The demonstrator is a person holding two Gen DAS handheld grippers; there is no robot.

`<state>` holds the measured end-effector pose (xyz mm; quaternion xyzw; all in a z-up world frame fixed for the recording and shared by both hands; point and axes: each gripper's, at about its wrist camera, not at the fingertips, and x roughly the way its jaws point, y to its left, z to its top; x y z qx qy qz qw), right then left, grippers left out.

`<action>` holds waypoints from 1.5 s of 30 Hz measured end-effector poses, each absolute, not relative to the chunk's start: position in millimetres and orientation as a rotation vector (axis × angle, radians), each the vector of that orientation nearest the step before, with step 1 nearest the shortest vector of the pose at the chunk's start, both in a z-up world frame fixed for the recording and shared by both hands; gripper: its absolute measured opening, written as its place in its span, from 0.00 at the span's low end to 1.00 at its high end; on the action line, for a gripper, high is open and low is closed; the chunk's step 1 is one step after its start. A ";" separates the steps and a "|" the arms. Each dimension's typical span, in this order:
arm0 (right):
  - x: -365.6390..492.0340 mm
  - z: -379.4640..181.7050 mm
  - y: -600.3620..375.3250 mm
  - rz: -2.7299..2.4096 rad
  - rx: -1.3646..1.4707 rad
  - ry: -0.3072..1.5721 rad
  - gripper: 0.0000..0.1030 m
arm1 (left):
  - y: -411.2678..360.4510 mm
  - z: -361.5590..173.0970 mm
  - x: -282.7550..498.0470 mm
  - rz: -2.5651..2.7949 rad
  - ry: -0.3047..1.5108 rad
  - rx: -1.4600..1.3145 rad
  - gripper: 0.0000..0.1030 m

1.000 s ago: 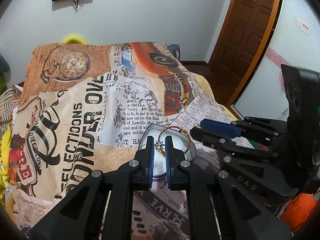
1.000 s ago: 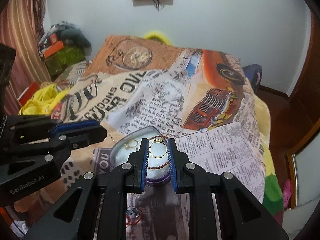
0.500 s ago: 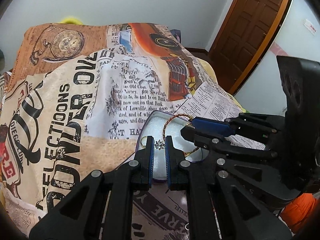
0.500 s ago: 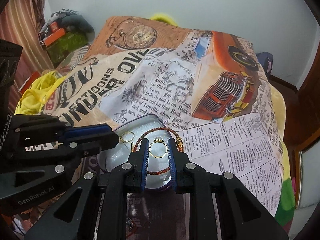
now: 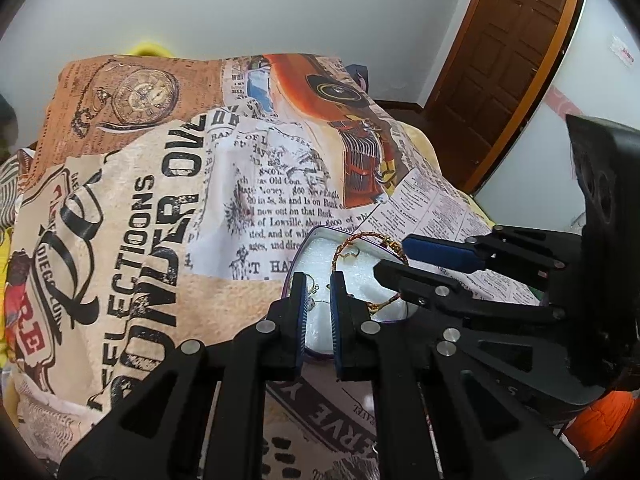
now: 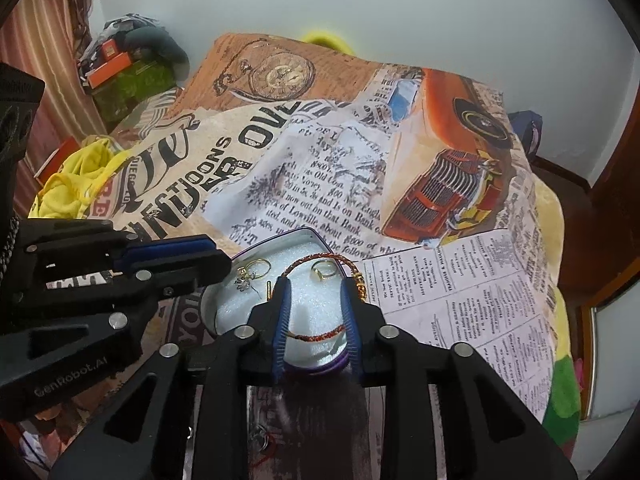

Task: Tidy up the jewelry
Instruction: 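Open both grippers inside the tin and lift them away, then move both grippers back toward the remaining red-string jewelry pile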

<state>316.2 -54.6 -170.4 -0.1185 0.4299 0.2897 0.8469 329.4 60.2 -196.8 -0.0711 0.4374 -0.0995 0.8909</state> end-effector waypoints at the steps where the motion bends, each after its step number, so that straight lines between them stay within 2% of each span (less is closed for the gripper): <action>1: 313.7 -167.3 -55.6 0.606 -0.254 0.897 0.26 | 60.5 -193.9 327.5 -0.203 0.903 -0.147 0.09; 17: 262.0 -116.8 -73.0 0.542 -0.267 0.787 0.29 | 56.8 -141.3 275.4 -0.164 0.831 -0.110 0.10; 22: 245.4 -107.9 -83.2 0.517 -0.250 0.762 0.43 | 52.8 -137.2 257.7 -0.154 0.831 -0.089 0.11; 33: 220.1 -106.7 -97.8 0.494 -0.222 0.764 0.43 | 45.1 -149.7 231.5 -0.150 0.869 -0.062 0.11; 45: 216.4 -151.5 -111.2 0.463 -0.227 0.885 0.43 | 46.8 -197.0 227.9 -0.161 0.978 -0.060 0.11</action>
